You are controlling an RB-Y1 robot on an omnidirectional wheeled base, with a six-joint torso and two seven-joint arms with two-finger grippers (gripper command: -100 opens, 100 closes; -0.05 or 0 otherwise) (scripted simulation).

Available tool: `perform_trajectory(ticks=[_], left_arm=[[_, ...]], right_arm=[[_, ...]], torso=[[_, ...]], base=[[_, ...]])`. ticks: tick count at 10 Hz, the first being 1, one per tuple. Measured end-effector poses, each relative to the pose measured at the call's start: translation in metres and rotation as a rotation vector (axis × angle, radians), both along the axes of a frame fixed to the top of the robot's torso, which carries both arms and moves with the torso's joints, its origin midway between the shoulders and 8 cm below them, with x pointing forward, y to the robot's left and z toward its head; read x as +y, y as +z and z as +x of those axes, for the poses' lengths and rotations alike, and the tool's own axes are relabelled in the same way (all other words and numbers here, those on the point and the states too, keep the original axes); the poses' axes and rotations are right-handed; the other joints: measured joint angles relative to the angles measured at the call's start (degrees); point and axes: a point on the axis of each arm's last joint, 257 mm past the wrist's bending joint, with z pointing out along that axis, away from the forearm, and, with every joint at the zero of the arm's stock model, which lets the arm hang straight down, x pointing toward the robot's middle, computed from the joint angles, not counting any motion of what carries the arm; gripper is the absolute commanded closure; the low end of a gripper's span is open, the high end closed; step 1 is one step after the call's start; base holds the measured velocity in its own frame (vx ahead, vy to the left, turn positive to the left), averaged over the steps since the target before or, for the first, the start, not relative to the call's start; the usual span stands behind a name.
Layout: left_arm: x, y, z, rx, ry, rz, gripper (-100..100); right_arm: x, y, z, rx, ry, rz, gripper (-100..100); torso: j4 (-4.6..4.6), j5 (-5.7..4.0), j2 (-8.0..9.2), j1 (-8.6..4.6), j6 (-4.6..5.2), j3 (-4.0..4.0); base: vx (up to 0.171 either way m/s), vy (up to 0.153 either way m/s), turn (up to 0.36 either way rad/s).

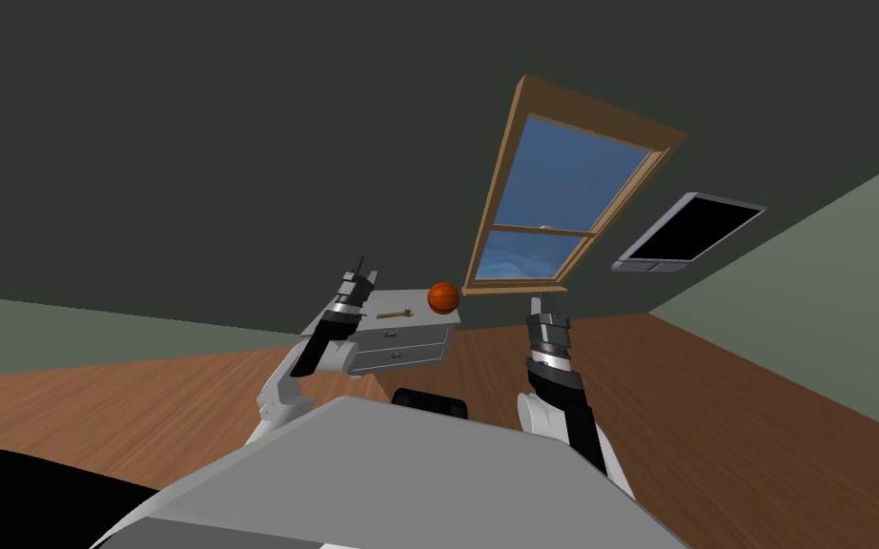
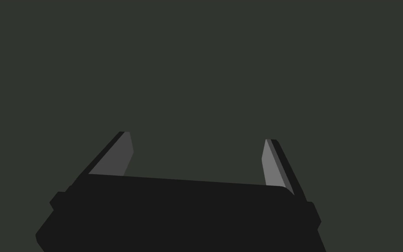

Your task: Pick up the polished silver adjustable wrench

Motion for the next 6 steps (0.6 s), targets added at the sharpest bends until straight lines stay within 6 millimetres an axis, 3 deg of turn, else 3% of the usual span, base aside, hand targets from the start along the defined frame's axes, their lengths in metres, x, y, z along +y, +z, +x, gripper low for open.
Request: perform_trajectory(ticks=[6], left_arm=[[0.028,-0.042,0.058,0.168,0.035,-0.012,-100]], right_arm=[[0.0,0.0,0.0,0.0,0.0,0.0,0]], torso=[[0.0,0.0,-0.02,-0.01,-0.01,-0.01]], base=[[-0.038,-0.007,-0.021]])
